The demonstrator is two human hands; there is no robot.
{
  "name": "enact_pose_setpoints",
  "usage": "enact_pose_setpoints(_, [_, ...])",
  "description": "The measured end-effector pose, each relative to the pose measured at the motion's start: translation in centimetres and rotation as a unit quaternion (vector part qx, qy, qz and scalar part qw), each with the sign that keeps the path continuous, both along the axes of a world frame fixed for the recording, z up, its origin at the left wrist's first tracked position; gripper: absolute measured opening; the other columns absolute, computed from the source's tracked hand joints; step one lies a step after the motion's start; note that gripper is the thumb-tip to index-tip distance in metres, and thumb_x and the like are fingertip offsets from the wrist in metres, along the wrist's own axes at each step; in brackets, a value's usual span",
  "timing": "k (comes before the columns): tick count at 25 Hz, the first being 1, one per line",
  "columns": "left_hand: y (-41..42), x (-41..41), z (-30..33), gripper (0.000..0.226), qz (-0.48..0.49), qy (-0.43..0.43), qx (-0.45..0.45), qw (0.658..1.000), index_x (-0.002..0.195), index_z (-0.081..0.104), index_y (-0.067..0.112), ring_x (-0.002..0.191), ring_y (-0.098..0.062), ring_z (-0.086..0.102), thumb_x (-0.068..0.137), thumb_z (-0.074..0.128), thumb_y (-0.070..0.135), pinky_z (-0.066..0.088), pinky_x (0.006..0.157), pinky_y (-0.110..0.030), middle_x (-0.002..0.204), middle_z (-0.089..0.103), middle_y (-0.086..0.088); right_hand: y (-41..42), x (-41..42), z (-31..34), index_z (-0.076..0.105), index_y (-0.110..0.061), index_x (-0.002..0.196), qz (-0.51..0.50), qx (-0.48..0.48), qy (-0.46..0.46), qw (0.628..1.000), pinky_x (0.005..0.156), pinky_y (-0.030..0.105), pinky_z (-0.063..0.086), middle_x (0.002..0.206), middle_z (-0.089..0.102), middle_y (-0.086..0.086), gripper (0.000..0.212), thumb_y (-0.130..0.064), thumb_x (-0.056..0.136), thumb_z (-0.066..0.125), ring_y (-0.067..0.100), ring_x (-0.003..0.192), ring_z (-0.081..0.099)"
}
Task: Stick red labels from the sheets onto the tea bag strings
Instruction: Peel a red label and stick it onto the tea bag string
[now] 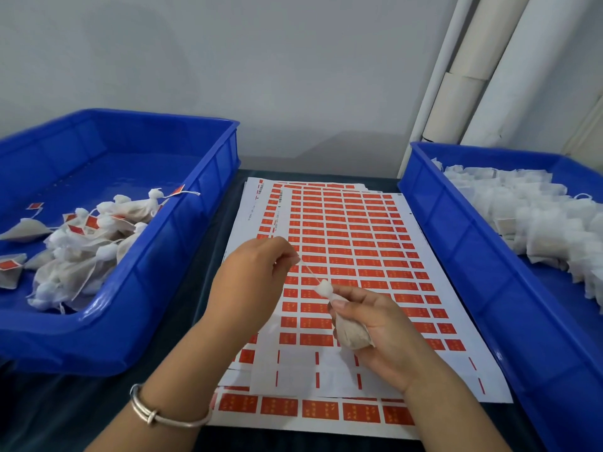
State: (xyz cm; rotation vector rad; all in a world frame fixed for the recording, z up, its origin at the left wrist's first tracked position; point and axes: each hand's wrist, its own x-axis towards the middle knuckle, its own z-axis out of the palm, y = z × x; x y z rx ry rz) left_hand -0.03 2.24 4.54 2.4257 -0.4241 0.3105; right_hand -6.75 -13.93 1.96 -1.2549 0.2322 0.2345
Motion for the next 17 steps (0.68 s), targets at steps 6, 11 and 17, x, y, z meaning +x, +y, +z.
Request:
enact_pose_setpoints(6, [-0.5, -0.9, -0.3, 0.013, -0.023, 0.001, -0.005, 1.0, 0.1, 0.063, 0.033, 0.078, -0.003, 0.052, 0.088, 0.059, 0.032, 0.04, 0.073, -0.009, 0.085, 0.049, 0.024, -0.4, -0.7, 0.5, 0.072, -0.048, 0.081, 0.021, -0.138, 0.001, 0.99, 0.071, 0.023, 0.054, 0.089, 0.07, -0.024, 0.025, -0.026, 0.087, 0.061, 0.004, 0.086, 0.067])
enact_pose_setpoints(11, [-1.5, -2.4, 0.5, 0.012, -0.137, -0.057, 0.026, 0.989, 0.094, 0.072, 0.025, 0.075, 0.0, 0.05, 0.084, 0.066, 0.029, 0.038, 0.071, -0.009, 0.086, 0.064, 0.015, 0.0, -0.9, 1.0, 0.072, -0.046, 0.085, 0.01, -0.223, -0.061, 0.973, 0.095, 0.035, 0.047, 0.092, 0.071, -0.019, 0.021, -0.035, 0.09, 0.054, 0.004, 0.094, 0.065])
enact_pose_setpoints(17, [-2.9, -2.7, -1.8, 0.026, -0.081, 0.038, -0.022, 0.996, 0.108, 0.061, 0.037, 0.084, 0.005, 0.053, 0.083, 0.065, 0.04, 0.041, 0.079, -0.009, 0.106, 0.06, 0.02, -1.7, -2.2, 1.2, 0.075, -0.032, 0.081, -0.114, -0.155, -0.104, 0.976, 0.079, 0.031, 0.051, 0.052, 0.055, -0.003, 0.02, -0.041, 0.072, 0.06, 0.011, 0.055, 0.058])
